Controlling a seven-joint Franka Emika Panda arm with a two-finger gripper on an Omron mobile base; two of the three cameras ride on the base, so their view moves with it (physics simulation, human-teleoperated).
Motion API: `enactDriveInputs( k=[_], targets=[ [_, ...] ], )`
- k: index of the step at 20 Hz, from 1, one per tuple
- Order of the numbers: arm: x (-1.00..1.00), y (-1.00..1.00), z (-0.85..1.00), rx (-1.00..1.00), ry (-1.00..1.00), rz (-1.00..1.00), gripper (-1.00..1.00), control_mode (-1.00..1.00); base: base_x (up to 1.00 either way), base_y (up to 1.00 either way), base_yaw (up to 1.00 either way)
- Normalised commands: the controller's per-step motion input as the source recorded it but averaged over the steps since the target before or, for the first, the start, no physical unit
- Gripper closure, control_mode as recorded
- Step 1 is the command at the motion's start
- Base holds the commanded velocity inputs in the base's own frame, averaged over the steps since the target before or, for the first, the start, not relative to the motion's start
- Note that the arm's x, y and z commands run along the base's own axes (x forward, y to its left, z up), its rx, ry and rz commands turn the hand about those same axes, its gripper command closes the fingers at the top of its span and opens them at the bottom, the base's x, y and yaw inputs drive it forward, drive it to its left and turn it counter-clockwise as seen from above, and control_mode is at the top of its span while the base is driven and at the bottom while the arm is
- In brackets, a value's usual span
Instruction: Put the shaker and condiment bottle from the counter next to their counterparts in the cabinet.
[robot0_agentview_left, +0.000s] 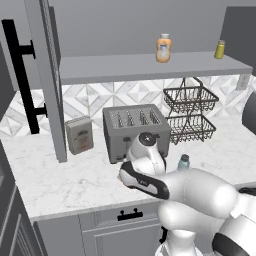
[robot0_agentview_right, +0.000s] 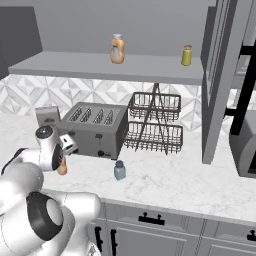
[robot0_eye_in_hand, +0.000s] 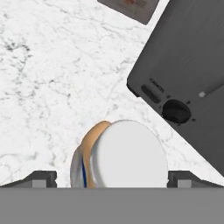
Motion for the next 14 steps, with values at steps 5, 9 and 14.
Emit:
enactDriveInputs(
  k=[5,9,14],
  targets=[
    [0.1,0.07,-0.12,-0.01,0.0,0.0,-1.0,-1.0,0.0,0.0,0.0],
    [0.0,0.02,-0.1,0.0,0.0,0.0,-1.0,-1.0,0.0,0.0,0.0],
    [0.0,0.06,-0.08,-0.01,0.0,0.0,1.0,-1.0,0.0,0.0,0.0]
  ],
)
